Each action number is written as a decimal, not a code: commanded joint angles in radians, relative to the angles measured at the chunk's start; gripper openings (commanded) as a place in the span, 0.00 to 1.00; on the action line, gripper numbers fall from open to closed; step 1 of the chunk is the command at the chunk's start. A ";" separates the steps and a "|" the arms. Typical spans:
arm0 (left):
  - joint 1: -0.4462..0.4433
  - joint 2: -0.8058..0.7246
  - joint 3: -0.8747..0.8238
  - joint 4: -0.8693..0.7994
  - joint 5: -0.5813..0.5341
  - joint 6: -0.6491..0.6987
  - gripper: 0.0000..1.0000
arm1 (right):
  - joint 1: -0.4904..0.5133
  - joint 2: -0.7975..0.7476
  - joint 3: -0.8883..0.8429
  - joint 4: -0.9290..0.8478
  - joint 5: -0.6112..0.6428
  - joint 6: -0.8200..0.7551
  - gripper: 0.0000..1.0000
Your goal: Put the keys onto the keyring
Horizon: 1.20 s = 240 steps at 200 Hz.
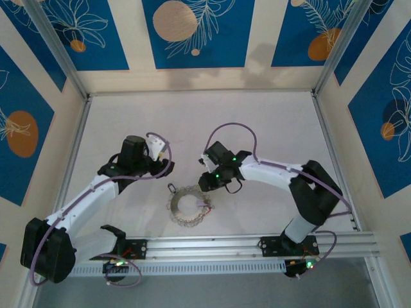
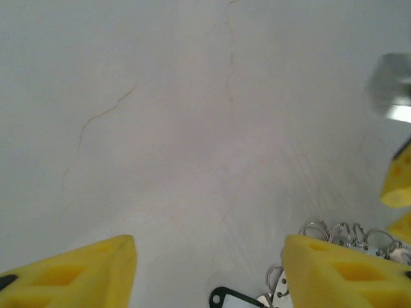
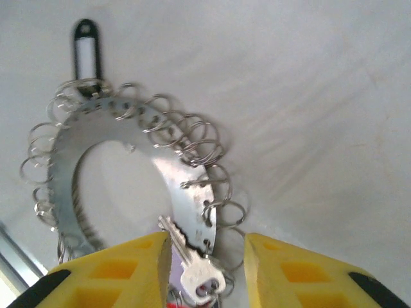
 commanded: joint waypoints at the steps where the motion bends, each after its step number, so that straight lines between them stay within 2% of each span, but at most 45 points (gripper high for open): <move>1: 0.015 0.005 0.056 -0.105 -0.077 -0.156 0.63 | 0.037 -0.074 -0.038 -0.068 0.004 -0.296 0.38; 13: 0.017 0.015 0.079 -0.163 -0.086 -0.227 0.64 | 0.080 -0.093 -0.051 -0.079 0.007 -0.456 0.40; 24: 0.020 0.024 0.090 -0.215 -0.103 -0.304 0.70 | 0.115 -0.103 -0.067 -0.078 0.004 -0.598 0.44; 41: 0.026 0.030 0.078 -0.236 -0.049 -0.336 0.73 | 0.158 -0.099 -0.095 -0.036 0.008 -0.779 0.49; 53: 0.028 0.039 0.073 -0.271 -0.061 -0.409 0.80 | 0.177 -0.088 -0.119 0.021 0.004 -0.872 0.50; 66: 0.034 0.063 0.066 -0.292 -0.036 -0.467 0.80 | 0.180 -0.065 -0.124 0.065 -0.004 -0.924 0.50; 82: 0.034 0.093 0.046 -0.273 0.044 -0.499 0.76 | 0.174 -0.022 -0.093 0.060 0.003 -0.949 0.49; 108: 0.027 0.120 0.021 -0.236 0.112 -0.542 0.73 | 0.179 0.042 -0.034 0.036 -0.010 -0.954 0.47; 151: 0.028 0.107 0.024 -0.310 0.022 -0.544 0.73 | 0.200 0.127 0.040 -0.005 0.012 -0.902 0.43; 210: 0.046 0.112 0.027 -0.342 -0.025 -0.518 0.74 | 0.251 0.181 0.071 -0.043 0.244 -0.861 0.46; 240: 0.048 0.113 0.028 -0.343 -0.043 -0.508 0.74 | 0.259 0.162 0.074 -0.062 0.335 -0.848 0.42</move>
